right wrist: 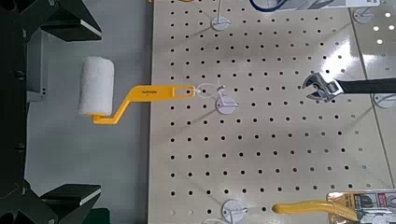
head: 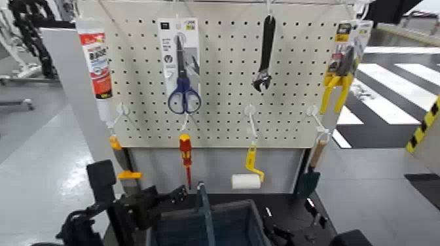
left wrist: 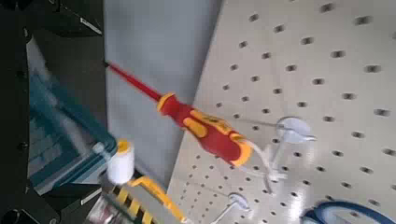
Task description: Place the crate on the table.
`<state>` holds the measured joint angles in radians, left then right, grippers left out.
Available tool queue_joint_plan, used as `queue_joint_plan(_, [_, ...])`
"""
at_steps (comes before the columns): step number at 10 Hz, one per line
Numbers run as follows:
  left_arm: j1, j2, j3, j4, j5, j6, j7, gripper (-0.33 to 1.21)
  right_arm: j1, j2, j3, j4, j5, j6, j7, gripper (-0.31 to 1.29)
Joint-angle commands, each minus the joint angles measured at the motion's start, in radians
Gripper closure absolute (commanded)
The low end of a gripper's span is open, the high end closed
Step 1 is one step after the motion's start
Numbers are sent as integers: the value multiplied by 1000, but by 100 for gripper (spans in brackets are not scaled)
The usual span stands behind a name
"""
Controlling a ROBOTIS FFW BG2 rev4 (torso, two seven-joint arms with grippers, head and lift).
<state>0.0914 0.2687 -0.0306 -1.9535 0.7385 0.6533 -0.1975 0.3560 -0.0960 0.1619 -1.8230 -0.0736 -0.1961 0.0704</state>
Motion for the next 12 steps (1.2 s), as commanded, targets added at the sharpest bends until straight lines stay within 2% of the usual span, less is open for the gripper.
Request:
queue_joint_plan(1, [123,-22,-11,-53,-169,-224,26,13,3,-1,-4,-2,0,-3,0,15])
queue_joint_plan(6, [301,-115,9,-48,-531,-633,53,13,9,1,-10,-7,0,-11,0,15])
queue_joint_plan(9, [358,-123,-12,-7,-613,-831,133,13,11,1,-12,-9,0,-11,0,15])
queue_joint_plan(12, [370,-131,-31,10,-614,-882,187,13,11,2,-15,-10,2,-9,0,15])
